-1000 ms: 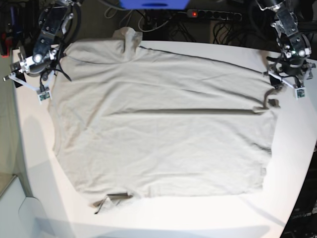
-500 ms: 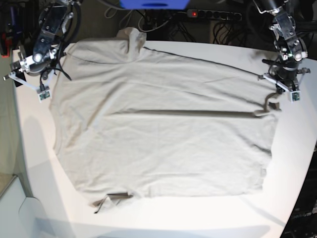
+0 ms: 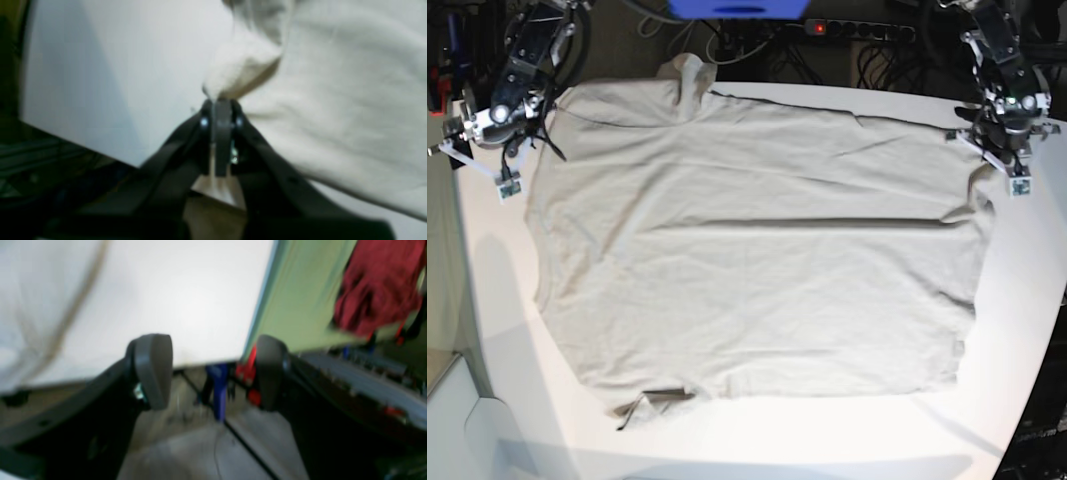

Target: Layout the t-shirt on the table in an organized manner, then fold the t-shirt properly

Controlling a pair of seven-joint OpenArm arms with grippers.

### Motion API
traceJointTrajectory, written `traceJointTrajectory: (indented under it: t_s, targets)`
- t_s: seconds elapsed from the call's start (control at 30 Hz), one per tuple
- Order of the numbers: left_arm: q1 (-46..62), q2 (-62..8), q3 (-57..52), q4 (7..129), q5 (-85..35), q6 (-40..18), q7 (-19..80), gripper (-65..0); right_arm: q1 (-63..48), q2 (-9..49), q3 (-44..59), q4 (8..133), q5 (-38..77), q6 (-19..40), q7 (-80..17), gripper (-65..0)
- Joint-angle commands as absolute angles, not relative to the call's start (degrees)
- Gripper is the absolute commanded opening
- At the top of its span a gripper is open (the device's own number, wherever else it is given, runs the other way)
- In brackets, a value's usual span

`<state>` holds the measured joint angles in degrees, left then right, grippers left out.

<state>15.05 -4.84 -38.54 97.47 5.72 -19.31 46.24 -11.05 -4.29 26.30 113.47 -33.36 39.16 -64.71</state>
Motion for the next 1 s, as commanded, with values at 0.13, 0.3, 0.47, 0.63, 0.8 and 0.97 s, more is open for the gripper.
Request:
traceJointTrajectory:
  t_s: [0.13, 0.3, 0.47, 0.63, 0.8, 0.97]
  targets:
    - [17.36, -4.26, -38.64, 102.55, 5.67, -19.12, 47.34, -64.6, -12.18, -4.18, 25.63, 114.33, -33.89, 40.0, -66.42, -26.2]
    - [19.03, -4.0, -38.55, 103.6, 5.67, -19.12, 47.25, -64.6, -14.02, -6.02, 24.04, 114.42, -33.8, 40.0, -66.24, -26.2]
    - [19.21, -3.47, -38.55, 103.43, 5.67, -19.12, 47.16, -64.6, -14.2, -8.31, 21.32, 114.42, -33.8, 40.0, -66.24, -26.3]
    - [19.65, -3.47, -38.55, 103.43, 5.67, -19.12, 46.81, -64.6, -14.2, -8.57, 18.07, 114.42, -33.8, 40.0, -66.77, -26.5]
    - [19.65, -3.56, -38.55, 103.43, 5.67, -19.12, 46.73, -64.6, -14.11, -9.0, 17.63, 114.15, -33.71, 40.0, -66.42, -26.6]
    - [19.65, -3.47, -38.55, 103.52, 5.67, -19.12, 46.9, -64.6, -12.35, -9.0, 17.27, 113.89, -30.9, 40.0, -66.51, -26.6]
